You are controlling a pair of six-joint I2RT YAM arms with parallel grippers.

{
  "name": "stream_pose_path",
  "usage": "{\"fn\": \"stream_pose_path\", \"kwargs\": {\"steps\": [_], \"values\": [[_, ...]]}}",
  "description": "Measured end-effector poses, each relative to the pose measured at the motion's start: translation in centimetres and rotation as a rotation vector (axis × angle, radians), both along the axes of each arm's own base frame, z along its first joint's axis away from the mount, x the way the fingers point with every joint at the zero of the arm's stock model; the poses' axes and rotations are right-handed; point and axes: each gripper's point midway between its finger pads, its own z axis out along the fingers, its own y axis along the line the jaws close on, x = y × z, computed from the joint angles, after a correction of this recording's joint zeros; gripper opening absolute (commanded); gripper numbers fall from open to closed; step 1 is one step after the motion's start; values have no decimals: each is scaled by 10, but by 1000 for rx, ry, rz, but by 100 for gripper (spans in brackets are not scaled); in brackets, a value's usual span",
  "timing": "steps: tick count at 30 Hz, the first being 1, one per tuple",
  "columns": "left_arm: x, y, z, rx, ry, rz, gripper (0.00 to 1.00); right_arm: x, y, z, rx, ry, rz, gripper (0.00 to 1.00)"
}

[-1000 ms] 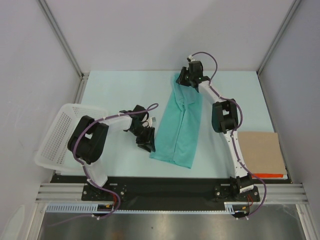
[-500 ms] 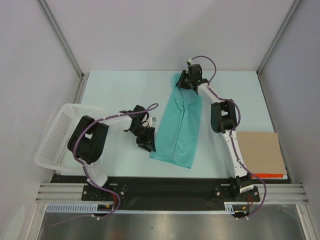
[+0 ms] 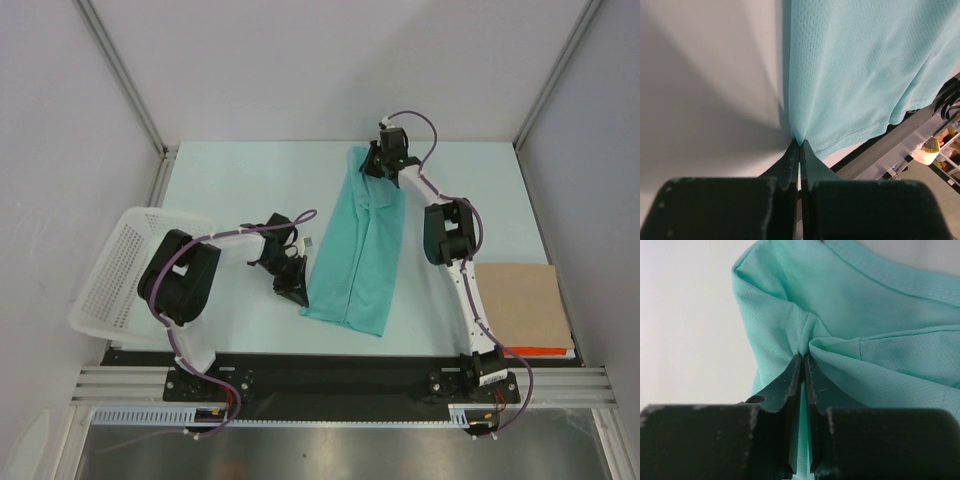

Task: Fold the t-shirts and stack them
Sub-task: Fold the tshirt

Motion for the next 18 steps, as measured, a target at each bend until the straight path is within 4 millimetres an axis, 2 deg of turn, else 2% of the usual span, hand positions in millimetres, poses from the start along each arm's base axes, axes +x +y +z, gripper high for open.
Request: {"fn": "stream_pose_path", "kwargs": {"steps": [8,18], "values": [[-1,-1,0,-11,2,-1,0,3,-22,3,-35,0,-36,11],[-1,-2,0,-15,2,-2,0,5,-33,3,-75,-5,-61,13]]}}
